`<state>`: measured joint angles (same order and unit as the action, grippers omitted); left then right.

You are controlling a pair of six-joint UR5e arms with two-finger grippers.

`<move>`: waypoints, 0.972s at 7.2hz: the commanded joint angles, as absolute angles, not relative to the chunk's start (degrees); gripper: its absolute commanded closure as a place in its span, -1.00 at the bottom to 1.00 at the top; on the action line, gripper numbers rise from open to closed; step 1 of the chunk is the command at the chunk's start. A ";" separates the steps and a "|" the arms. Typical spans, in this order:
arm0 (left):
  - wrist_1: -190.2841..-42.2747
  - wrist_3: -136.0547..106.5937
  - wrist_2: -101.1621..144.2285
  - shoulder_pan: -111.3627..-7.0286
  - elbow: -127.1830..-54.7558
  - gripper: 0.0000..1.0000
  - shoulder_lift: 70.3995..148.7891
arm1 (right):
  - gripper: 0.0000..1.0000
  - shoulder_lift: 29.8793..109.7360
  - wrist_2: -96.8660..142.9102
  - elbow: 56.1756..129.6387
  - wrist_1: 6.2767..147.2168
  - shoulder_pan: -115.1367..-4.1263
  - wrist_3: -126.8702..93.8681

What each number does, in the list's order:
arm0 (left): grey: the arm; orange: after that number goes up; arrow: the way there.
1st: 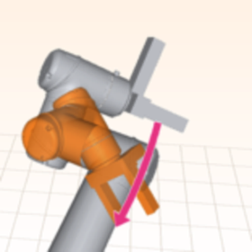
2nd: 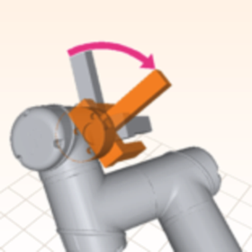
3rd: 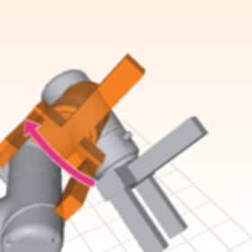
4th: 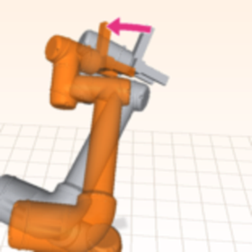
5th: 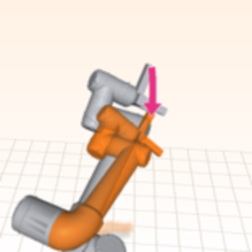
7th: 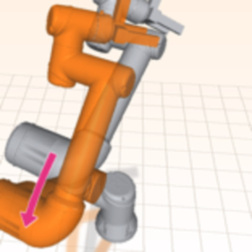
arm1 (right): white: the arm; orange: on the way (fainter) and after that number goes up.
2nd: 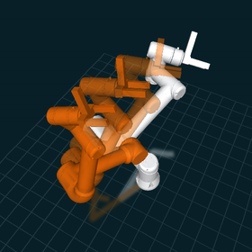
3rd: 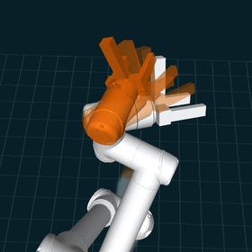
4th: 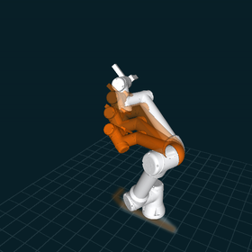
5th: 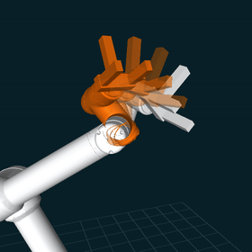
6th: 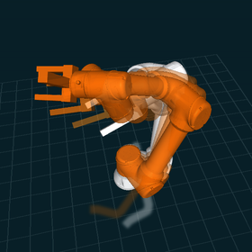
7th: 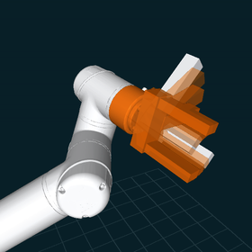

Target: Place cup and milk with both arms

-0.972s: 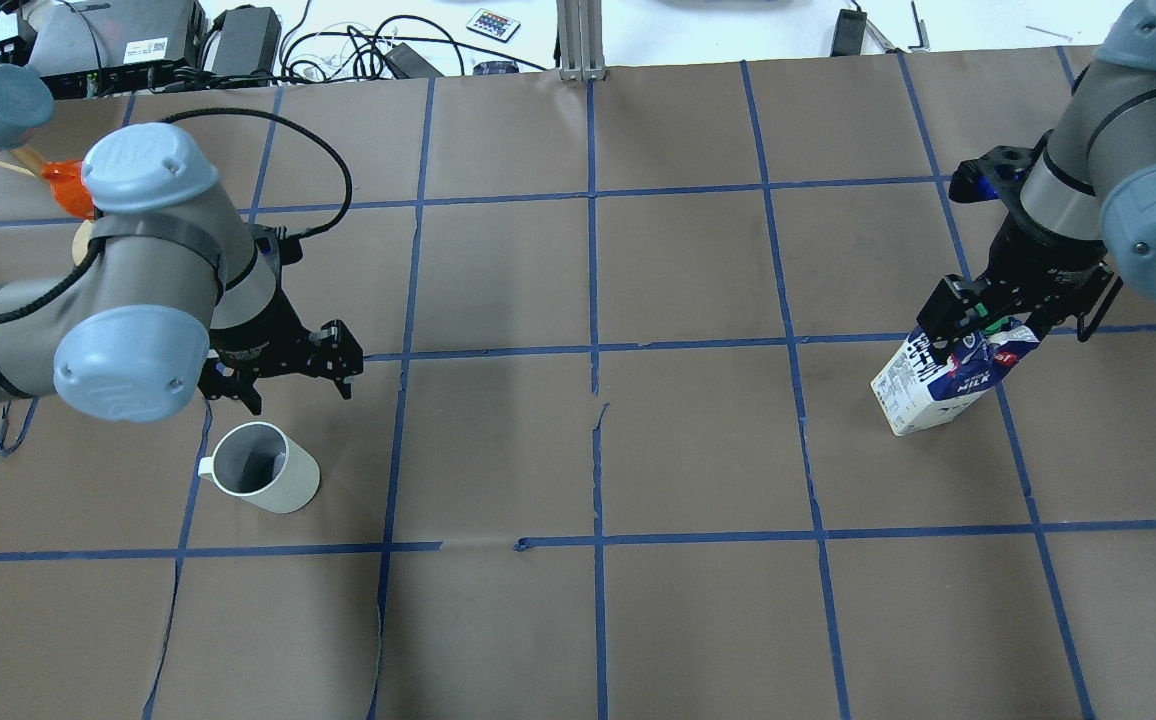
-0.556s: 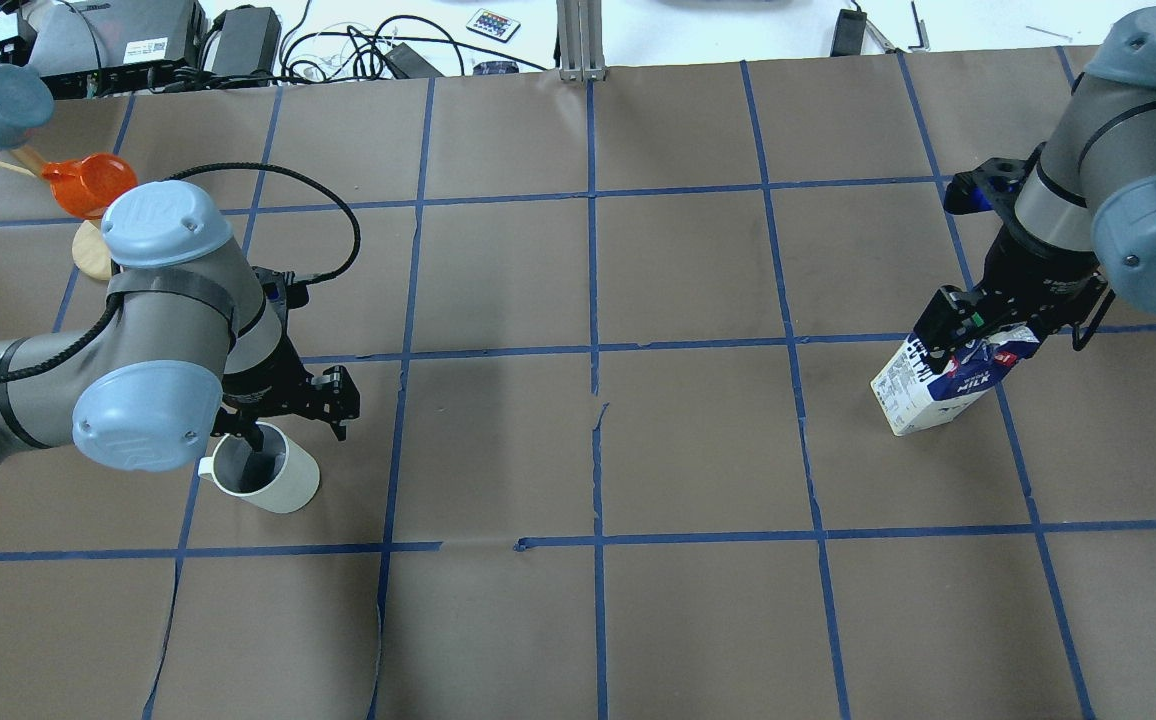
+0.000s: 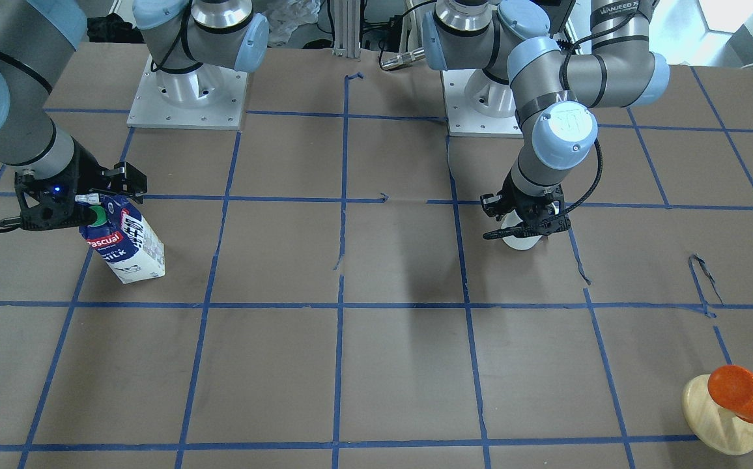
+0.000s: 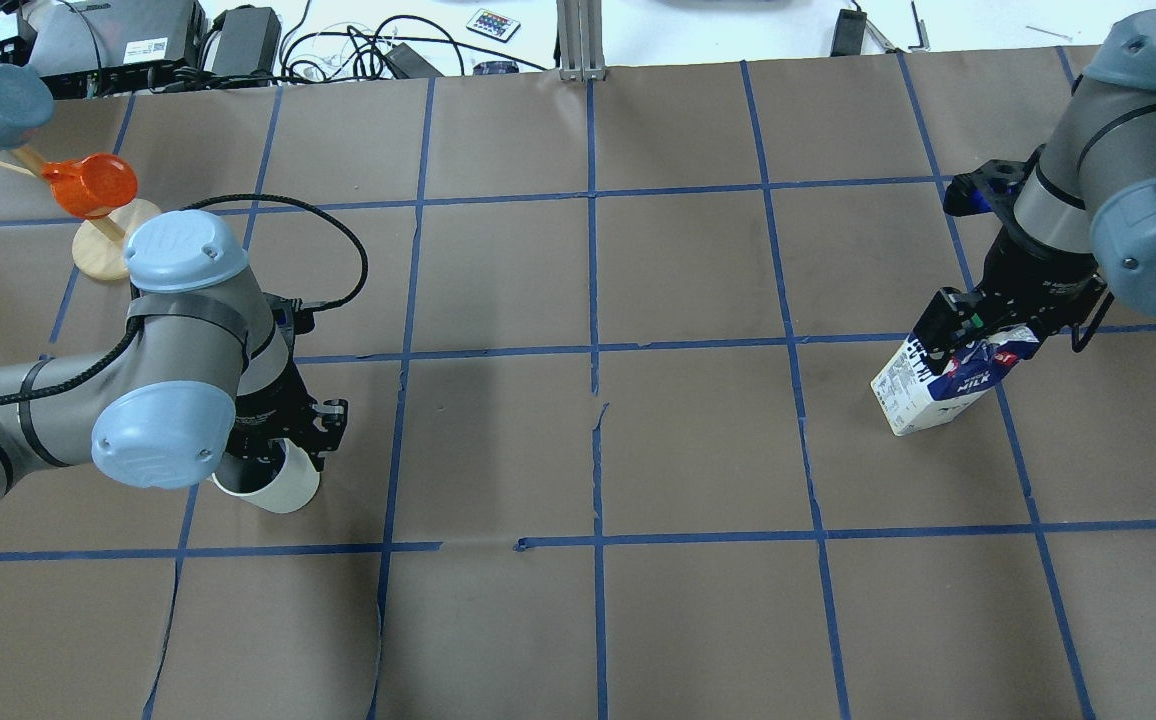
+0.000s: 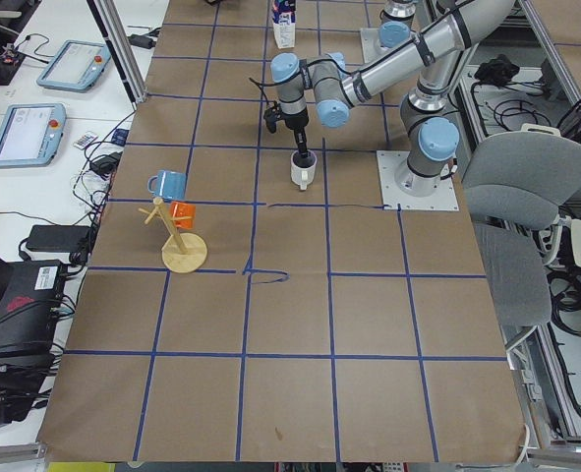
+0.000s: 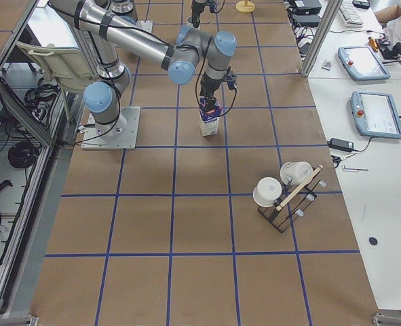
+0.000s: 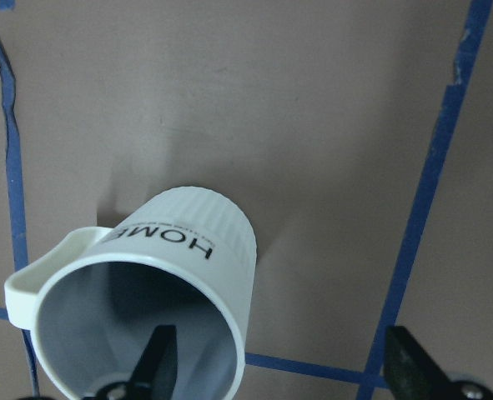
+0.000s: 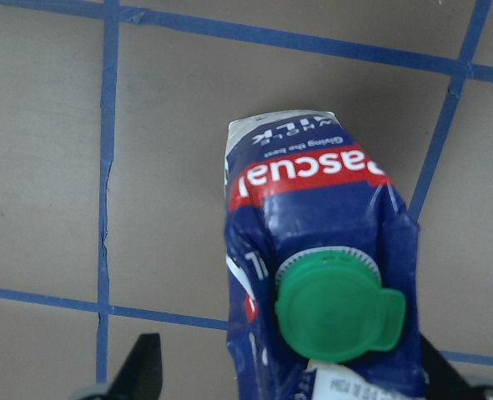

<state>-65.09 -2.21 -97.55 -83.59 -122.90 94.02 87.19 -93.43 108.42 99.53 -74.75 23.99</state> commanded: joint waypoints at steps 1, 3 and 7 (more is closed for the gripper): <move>-65.13 -2.37 -98.09 -83.58 -122.70 1.00 94.04 | -1.00 87.19 -93.34 108.37 100.02 -74.71 23.99; -65.65 -3.33 -98.09 -83.67 -121.82 1.00 93.78 | -1.00 87.19 -93.43 108.46 103.26 -74.71 24.00; -71.62 -12.28 -94.68 -84.20 -109.28 1.00 97.11 | -1.00 87.19 -92.81 108.72 103.36 -74.79 23.99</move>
